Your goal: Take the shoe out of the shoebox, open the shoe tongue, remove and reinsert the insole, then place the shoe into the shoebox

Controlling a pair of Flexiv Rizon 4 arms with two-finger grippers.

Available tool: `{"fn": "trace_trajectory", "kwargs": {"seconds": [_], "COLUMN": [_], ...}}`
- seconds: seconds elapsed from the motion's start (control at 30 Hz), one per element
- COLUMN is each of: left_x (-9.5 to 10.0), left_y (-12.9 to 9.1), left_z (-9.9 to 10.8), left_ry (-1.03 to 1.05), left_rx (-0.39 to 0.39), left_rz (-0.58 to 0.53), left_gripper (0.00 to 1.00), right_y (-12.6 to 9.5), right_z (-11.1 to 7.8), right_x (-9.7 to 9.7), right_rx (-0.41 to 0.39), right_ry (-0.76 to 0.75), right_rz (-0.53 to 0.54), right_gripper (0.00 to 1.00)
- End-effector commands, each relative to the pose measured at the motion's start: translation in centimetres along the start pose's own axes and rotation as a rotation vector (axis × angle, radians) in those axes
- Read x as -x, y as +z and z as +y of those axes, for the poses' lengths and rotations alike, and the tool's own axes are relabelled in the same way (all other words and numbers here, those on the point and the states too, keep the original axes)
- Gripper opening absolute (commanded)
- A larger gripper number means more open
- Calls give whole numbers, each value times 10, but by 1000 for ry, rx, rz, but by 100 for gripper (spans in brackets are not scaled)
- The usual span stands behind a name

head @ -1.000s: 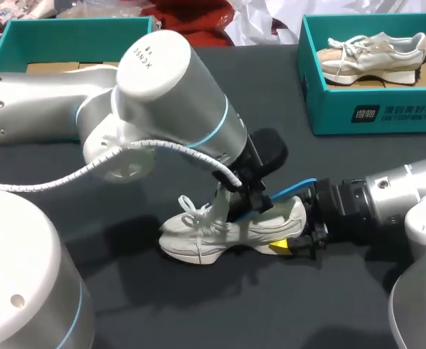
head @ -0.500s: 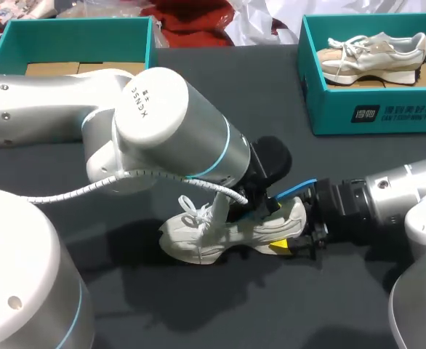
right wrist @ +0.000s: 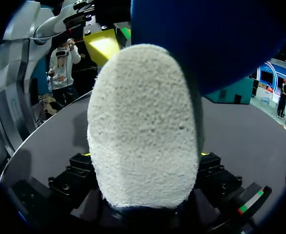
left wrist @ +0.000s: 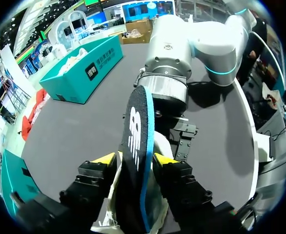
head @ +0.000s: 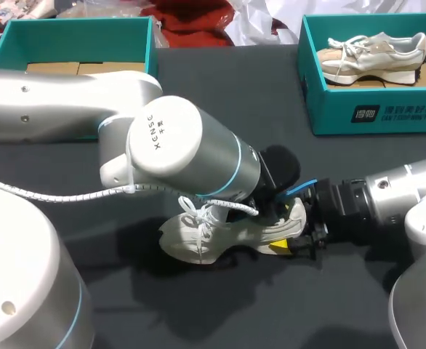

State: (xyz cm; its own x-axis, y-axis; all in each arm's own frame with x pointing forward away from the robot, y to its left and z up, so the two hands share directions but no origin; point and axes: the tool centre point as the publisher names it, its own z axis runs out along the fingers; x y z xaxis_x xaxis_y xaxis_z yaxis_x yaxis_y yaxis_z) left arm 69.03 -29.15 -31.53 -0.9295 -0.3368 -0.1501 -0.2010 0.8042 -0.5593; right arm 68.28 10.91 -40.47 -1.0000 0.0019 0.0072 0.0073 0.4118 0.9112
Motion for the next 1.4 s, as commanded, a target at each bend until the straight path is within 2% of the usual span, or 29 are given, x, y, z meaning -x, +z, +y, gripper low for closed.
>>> {"fn": "trace_trajectory", "kwargs": {"seconds": [0.03,0.17,0.3,0.37,0.43,0.63,0.73,1.07,1.4], "left_x": [3,4,4,5,7,9,11,21,17], "left_y": [11,13,13,13,12,2,-7,-37,-63], "left_z": [-1,-1,0,-1,-2,-2,-5,-38,-66], "left_ry": [5,16,27,31,30,29,21,2,32], "left_rx": [-12,-31,-42,-47,-51,-69,-67,-36,3], "left_rz": [16,23,23,20,23,51,102,297,506], "left_gripper": [43,41,34,21,0,0,0,0,0], "right_y": [2,2,2,2,2,2,2,2,2], "right_z": [0,0,0,0,0,0,0,0,0], "right_x": [-1,-1,-1,-1,-1,-1,-1,-1,-1], "right_rx": [-3,-3,-3,-3,-3,-3,-3,-3,-3], "right_ry": [1,1,1,1,1,1,1,1,1], "right_rz": [-2,-2,-2,-2,-2,-2,-2,-2,-2], "right_gripper": [0,0,0,0,0,0,0,0,0]}}
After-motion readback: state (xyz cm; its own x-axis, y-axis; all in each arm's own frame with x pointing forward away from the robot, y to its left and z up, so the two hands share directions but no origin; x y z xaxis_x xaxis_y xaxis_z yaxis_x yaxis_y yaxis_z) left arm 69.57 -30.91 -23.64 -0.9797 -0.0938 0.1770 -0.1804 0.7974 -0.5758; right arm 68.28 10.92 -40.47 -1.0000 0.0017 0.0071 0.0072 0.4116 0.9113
